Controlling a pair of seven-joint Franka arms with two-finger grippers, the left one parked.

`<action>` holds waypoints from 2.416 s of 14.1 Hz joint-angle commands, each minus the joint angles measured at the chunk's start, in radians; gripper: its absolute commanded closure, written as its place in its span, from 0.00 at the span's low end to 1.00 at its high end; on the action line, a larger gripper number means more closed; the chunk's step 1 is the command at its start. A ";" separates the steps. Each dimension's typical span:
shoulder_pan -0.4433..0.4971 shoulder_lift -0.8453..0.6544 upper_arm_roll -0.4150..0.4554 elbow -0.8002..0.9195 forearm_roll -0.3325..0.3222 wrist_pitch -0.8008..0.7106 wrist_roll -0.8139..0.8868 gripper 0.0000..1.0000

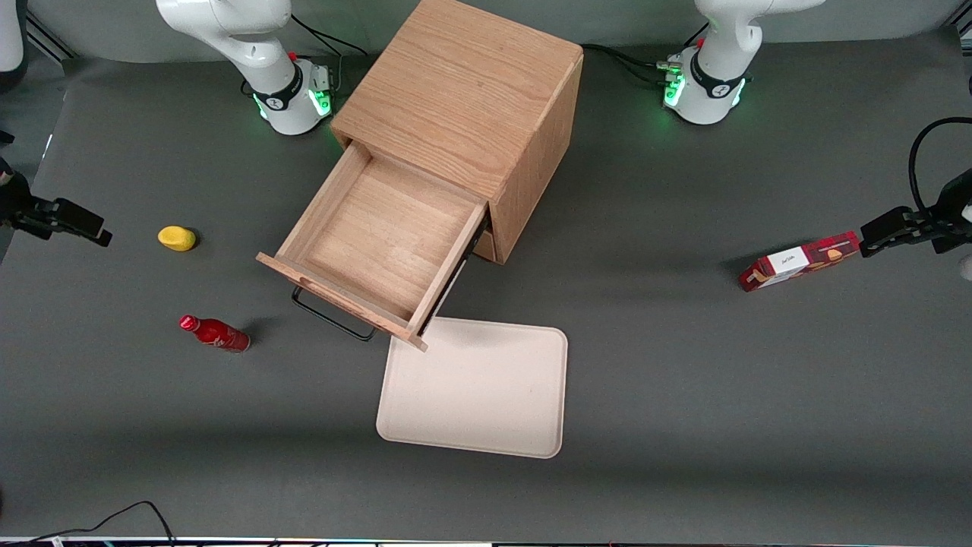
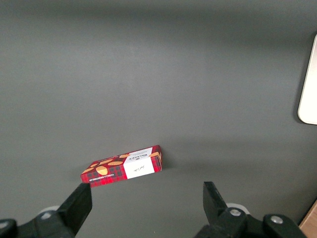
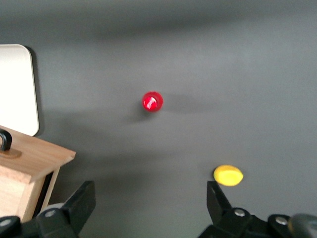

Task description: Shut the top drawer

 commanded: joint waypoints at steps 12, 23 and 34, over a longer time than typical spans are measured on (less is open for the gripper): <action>-0.039 0.618 0.320 0.674 -0.009 -0.125 -0.370 0.00; -0.078 0.765 0.467 0.711 0.189 -0.198 -0.609 0.00; -0.063 0.813 0.499 0.703 0.189 -0.188 -0.570 0.00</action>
